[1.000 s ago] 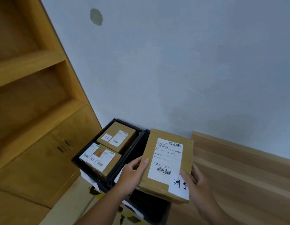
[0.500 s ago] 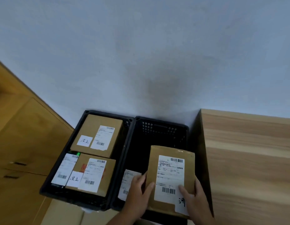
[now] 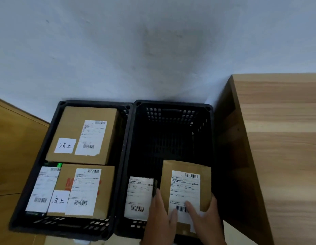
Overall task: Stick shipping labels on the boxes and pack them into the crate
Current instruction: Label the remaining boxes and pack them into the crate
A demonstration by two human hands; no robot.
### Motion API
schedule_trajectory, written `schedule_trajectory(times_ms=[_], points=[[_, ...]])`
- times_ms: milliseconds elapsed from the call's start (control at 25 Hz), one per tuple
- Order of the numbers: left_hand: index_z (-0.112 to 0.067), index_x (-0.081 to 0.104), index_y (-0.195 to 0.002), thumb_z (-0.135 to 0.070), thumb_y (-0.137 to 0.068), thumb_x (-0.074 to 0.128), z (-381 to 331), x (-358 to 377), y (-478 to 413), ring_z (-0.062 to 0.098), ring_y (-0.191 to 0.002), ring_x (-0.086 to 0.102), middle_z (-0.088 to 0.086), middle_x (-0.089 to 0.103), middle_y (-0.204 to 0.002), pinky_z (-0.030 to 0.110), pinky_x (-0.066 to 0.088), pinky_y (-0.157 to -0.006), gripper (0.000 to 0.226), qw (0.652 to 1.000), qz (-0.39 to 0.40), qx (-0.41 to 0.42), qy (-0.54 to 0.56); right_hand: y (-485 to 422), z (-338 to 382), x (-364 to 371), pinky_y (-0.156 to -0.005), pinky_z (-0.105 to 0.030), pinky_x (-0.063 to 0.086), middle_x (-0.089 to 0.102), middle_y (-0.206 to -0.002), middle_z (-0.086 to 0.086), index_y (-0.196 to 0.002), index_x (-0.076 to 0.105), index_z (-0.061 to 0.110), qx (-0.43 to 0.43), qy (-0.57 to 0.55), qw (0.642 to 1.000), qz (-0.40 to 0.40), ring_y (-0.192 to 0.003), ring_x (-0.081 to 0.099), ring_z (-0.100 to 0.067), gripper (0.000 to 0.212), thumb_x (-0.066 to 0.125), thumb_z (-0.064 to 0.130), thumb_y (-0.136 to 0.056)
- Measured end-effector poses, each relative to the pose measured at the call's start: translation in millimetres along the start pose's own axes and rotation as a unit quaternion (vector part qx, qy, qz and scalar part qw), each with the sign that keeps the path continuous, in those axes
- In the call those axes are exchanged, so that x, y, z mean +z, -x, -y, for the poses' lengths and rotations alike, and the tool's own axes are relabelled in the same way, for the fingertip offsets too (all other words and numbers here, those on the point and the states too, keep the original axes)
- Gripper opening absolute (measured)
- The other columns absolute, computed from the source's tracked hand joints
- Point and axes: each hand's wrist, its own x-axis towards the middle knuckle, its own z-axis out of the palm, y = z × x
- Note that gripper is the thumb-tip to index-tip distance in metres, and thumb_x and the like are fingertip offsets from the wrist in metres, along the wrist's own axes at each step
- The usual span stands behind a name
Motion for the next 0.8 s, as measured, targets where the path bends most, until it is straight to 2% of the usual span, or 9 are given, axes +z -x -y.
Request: schedule_trajectory(times_ms=[80, 200, 320, 440, 480, 560, 640, 720, 800], points=[[-0.017, -0.015, -0.159, -0.052, -0.099, 0.048, -1, 13, -1, 0.016, -0.151, 0.016, -0.002, 0.010, -0.165, 0.032, 0.020, -0.125, 0.094, 0.997, -0.030, 0.000, -0.070, -6, -7, 3, -0.093, -0.029, 0.045, 0.048, -0.129, 0.008, -0.153, 0.022, 0.029, 0.016, 0.013, 1.000, 0.001, -0.112, 0.053, -0.014, 0.103, 0.089, 0.027, -0.075], [-0.008, -0.008, -0.159, -0.056, -0.096, 0.045, -7, 26, -4, 0.020, -0.148, 0.016, 0.004, 0.013, -0.161, 0.032, 0.019, -0.124, 0.095, 0.988, -0.077, 0.001, -0.134, -17, -15, 7, -0.090, -0.029, 0.046, 0.053, -0.130, 0.004, -0.152, 0.026, 0.025, 0.025, 0.023, 0.999, 0.007, -0.111, 0.055, -0.015, 0.100, 0.089, 0.025, -0.074], [-0.001, -0.011, -0.158, -0.054, -0.097, 0.044, -8, 37, -13, 0.027, -0.149, 0.011, 0.008, 0.006, -0.163, 0.035, 0.017, -0.125, 0.098, 0.987, -0.037, -0.016, -0.157, -27, -22, 12, -0.084, -0.025, 0.050, 0.054, -0.130, 0.000, -0.151, 0.027, 0.021, 0.034, 0.024, 0.999, 0.003, -0.106, 0.057, -0.016, 0.094, 0.086, 0.017, -0.078], [-0.001, -0.015, -0.158, -0.054, -0.099, 0.042, -7, 50, -18, 0.031, -0.154, -0.003, 0.011, -0.014, -0.167, 0.038, 0.011, -0.126, 0.097, 0.988, 0.034, -0.062, -0.139, -36, -36, 20, -0.096, -0.038, 0.052, 0.052, -0.142, -0.008, -0.154, 0.024, 0.017, 0.055, 0.046, 0.997, 0.010, -0.119, 0.060, -0.026, 0.085, 0.076, 0.009, -0.087], [-0.001, -0.014, -0.158, -0.053, -0.100, 0.041, -4, 55, -20, 0.031, -0.155, -0.001, 0.012, -0.014, -0.168, 0.038, 0.012, -0.126, 0.095, 0.988, 0.052, -0.066, -0.130, -40, -42, 23, -0.100, -0.039, 0.050, 0.051, -0.143, -0.009, -0.154, 0.025, 0.015, 0.059, 0.070, 0.995, 0.028, -0.122, 0.058, -0.026, 0.082, 0.073, 0.007, -0.089], [-0.001, -0.005, -0.160, -0.048, -0.102, 0.042, 3, 62, -27, 0.029, -0.154, 0.012, 0.014, 0.001, -0.169, 0.035, 0.018, -0.126, 0.088, 0.986, 0.081, -0.060, -0.130, -47, -52, 27, -0.106, -0.037, 0.046, 0.049, -0.144, -0.008, -0.150, 0.032, 0.013, 0.079, 0.125, 0.986, 0.075, -0.127, 0.054, -0.025, 0.072, 0.071, 0.006, -0.090], [-0.003, 0.009, -0.160, -0.044, -0.102, 0.045, 14, 63, -37, 0.026, -0.150, 0.025, 0.013, 0.019, -0.164, 0.036, 0.027, -0.123, 0.080, 0.986, 0.095, -0.060, -0.121, -52, -56, 32, -0.110, -0.038, 0.044, 0.045, -0.145, -0.009, -0.145, 0.040, 0.012, 0.077, 0.218, 0.969, 0.087, -0.131, 0.049, -0.025, 0.062, 0.070, 0.012, -0.091], [-0.005, 0.019, -0.158, -0.045, -0.101, 0.046, 20, 61, -42, 0.023, -0.145, 0.033, 0.010, 0.031, -0.158, 0.035, 0.033, -0.119, 0.074, 0.986, 0.102, -0.052, -0.118, -54, -53, 37, -0.107, -0.039, 0.046, 0.043, -0.143, -0.008, -0.145, 0.041, 0.015, 0.063, 0.274, 0.956, 0.082, -0.132, 0.047, -0.024, 0.059, 0.066, 0.017, -0.092], [-0.009, 0.030, -0.152, -0.047, -0.101, 0.046, 21, 59, -45, 0.019, -0.137, 0.039, 0.006, 0.039, -0.148, 0.032, 0.038, -0.113, 0.066, 0.988, 0.072, -0.020, -0.137, -58, -47, 37, -0.102, -0.038, 0.049, 0.043, -0.141, -0.007, -0.143, 0.041, 0.017, 0.062, 0.284, 0.952, 0.093, -0.129, 0.049, -0.023, 0.056, 0.064, 0.019, -0.092]])
